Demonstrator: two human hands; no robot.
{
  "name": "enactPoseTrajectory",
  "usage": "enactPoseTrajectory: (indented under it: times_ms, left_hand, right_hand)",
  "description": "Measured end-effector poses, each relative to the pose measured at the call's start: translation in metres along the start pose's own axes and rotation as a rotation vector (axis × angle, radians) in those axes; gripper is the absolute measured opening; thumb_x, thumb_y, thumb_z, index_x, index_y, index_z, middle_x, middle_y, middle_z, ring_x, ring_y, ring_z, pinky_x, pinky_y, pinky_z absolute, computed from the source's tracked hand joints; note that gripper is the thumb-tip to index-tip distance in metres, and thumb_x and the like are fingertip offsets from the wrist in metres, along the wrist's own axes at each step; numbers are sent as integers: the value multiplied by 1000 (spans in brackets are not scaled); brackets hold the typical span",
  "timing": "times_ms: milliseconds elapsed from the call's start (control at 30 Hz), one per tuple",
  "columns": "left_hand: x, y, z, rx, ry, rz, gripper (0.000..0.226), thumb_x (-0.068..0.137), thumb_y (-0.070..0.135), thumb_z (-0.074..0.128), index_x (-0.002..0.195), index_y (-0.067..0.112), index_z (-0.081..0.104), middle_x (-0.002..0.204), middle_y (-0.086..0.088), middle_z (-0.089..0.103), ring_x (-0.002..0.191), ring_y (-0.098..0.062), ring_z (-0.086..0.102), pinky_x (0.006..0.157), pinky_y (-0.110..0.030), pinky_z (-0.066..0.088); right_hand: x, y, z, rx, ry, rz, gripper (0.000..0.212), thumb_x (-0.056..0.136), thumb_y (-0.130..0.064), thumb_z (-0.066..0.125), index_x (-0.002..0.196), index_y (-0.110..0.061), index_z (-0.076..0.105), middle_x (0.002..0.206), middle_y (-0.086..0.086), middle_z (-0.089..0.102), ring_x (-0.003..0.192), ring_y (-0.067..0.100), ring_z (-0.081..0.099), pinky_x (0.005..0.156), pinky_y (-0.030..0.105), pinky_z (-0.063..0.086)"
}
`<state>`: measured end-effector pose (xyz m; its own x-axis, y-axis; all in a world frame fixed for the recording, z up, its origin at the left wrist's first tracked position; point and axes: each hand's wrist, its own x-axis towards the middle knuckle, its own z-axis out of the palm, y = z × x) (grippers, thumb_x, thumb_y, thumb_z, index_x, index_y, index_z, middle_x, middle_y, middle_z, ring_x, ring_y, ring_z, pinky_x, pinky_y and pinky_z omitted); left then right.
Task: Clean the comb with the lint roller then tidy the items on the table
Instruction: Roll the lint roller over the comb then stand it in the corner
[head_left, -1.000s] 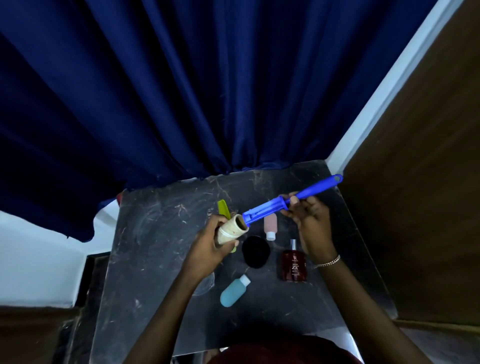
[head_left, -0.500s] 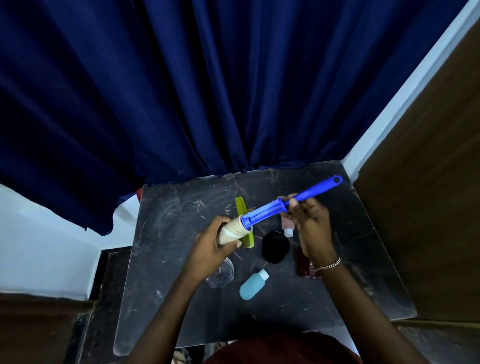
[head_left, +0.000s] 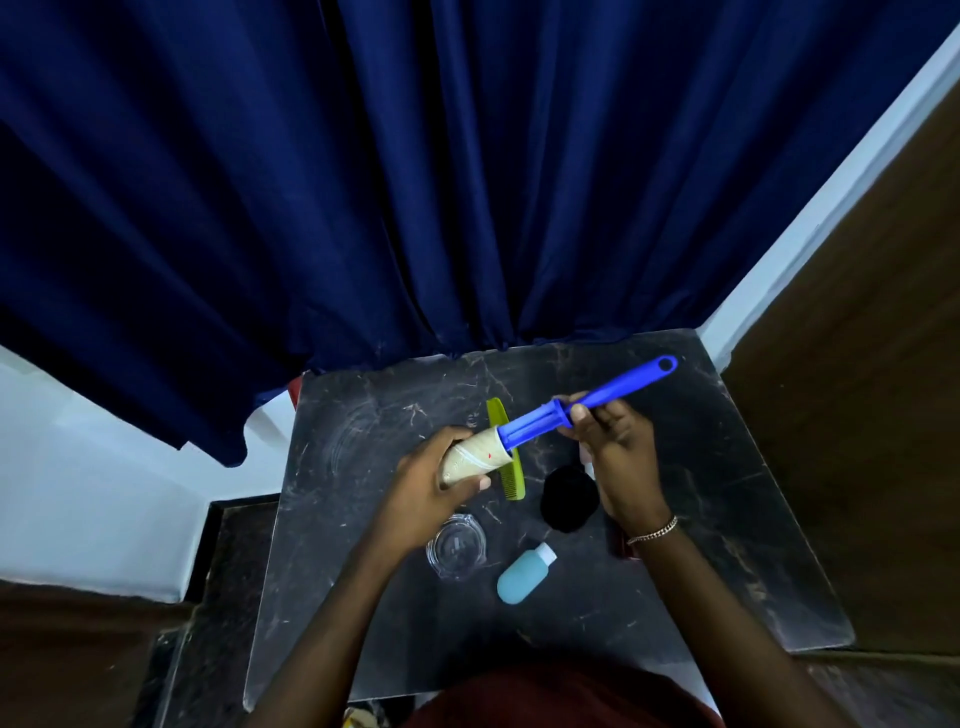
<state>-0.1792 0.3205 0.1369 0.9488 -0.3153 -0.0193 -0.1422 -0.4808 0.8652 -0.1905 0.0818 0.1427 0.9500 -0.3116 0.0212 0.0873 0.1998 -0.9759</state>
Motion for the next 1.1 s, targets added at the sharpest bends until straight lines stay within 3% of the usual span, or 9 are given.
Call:
enactPoseTrajectory:
  times_ms: [200,367,567,667,800,933,1100]
  left_hand:
    - [2,6,9,32,-36,36,45,82,35,80,120,35,57,107,12,65,93,-8,64,77,-34,57]
    - [-4,3,11,42,-20,55,46,83,36,78,124,33,57,109,11,65,93,-10,65,78,-36,56]
    - [-2,5,7,27,4,80,47,83,33,79,125,29,58,109,9,65,93,-11,64,78,-36,56]
    - [0,9,7,23,8,91,46,83,32,80,125,27,59,108,9,66,92,-9,64,76,-32,55]
    - [-2,9,7,35,-5,113,45,84,32,79,124,28,59,108,11,66,92,-8,64,76,-33,55]
    - [-4,4,8,38,-6,97,46,84,35,78,125,31,58,111,11,65,96,-8,64,80,-38,56]
    - [-3,2,8,47,-11,99,44,84,38,77,123,33,57,109,11,66,94,-9,65,79,-41,56]
  right_hand:
    - [-18,18,22,-92,-78,13,12,91,-7,65,101,-6,71,101,15,74,99,32,69,90,47,54]
    - [-20,18,24,-56,-62,25,13,91,0,63,99,-5,71,100,14,75,99,31,69,90,43,54]
    - [-23,16,36,-8,-20,36,11,92,-1,62,97,-6,70,86,6,73,77,12,66,71,25,49]
    - [-24,16,42,-37,-28,12,11,91,-1,63,100,3,68,90,13,74,84,19,68,78,32,55]
    - [-29,18,46,-54,-16,8,12,91,0,63,100,6,67,88,7,74,88,18,69,83,29,55]
    - [-30,20,45,-88,-30,25,9,92,-5,64,97,2,69,91,17,72,89,22,69,87,45,54]
    - [-28,20,41,-99,-45,37,9,91,-8,66,95,-1,70,91,19,72,90,30,69,90,53,52]
